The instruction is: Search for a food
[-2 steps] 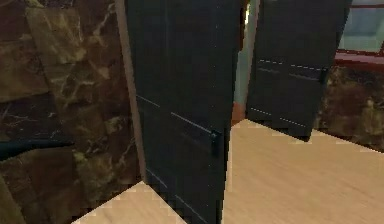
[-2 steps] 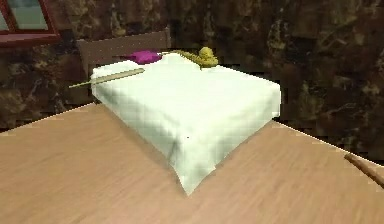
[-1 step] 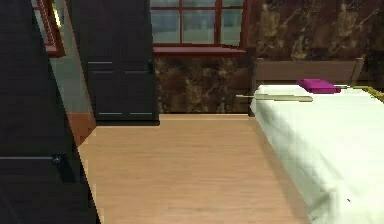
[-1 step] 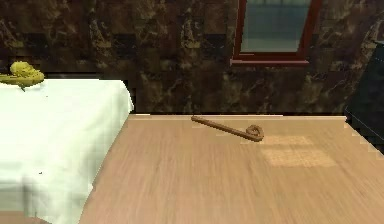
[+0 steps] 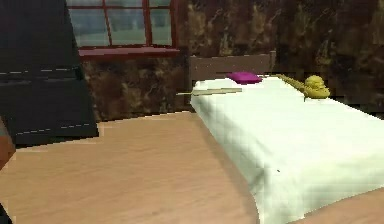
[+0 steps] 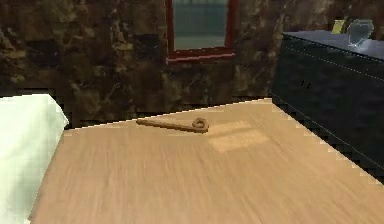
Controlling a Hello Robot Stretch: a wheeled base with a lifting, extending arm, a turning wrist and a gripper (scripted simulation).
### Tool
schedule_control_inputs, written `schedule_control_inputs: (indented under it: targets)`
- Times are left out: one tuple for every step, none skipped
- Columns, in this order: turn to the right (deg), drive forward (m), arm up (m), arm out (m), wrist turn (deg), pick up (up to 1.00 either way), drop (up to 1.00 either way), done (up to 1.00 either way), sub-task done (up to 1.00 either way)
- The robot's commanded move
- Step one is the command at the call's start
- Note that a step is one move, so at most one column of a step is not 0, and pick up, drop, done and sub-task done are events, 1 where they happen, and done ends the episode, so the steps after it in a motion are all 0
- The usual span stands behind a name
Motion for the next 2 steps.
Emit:
schedule_control_inputs:
  targets:
    - [0.0,0.45,0.00,0.00,0.0,0.00,0.00,0.00,0.00]
    - [-42.0,0.00,0.00,0.00,0.0,0.00,0.00,0.00,0.00]
